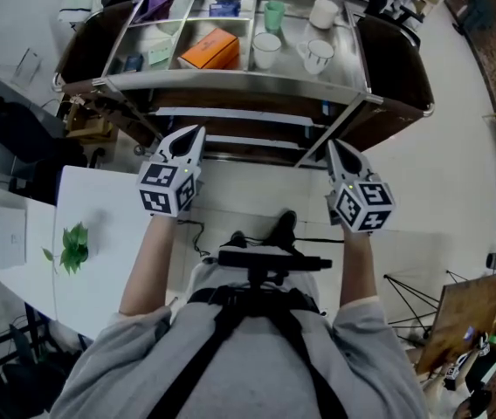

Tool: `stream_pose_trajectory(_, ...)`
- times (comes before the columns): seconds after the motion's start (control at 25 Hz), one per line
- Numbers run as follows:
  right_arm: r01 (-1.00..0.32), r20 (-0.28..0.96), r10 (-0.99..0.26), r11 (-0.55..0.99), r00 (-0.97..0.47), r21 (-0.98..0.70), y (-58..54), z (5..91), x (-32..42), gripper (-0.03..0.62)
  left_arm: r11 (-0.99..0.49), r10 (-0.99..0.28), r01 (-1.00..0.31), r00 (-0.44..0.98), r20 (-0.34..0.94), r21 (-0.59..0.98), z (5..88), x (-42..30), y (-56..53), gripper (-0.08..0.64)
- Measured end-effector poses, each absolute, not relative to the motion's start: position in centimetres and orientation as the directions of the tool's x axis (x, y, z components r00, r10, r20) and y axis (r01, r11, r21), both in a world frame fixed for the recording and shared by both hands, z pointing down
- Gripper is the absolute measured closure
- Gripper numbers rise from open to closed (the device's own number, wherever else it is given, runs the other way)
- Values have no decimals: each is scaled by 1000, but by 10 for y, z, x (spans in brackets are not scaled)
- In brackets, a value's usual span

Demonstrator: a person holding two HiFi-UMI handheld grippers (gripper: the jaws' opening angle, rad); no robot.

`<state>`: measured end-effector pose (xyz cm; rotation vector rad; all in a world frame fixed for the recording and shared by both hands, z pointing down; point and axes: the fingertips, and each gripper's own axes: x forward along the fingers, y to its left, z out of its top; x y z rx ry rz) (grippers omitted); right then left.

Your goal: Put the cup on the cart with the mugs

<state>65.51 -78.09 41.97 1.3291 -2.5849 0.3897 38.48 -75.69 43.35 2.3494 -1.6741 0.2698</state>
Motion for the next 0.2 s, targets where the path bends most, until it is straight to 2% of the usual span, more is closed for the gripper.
stream_pose_trajectory(0.2,-810,300,-756,570,-582,-134,-779,421,646,591,-303,-903,-949,317,291,92,438,378,-750,557)
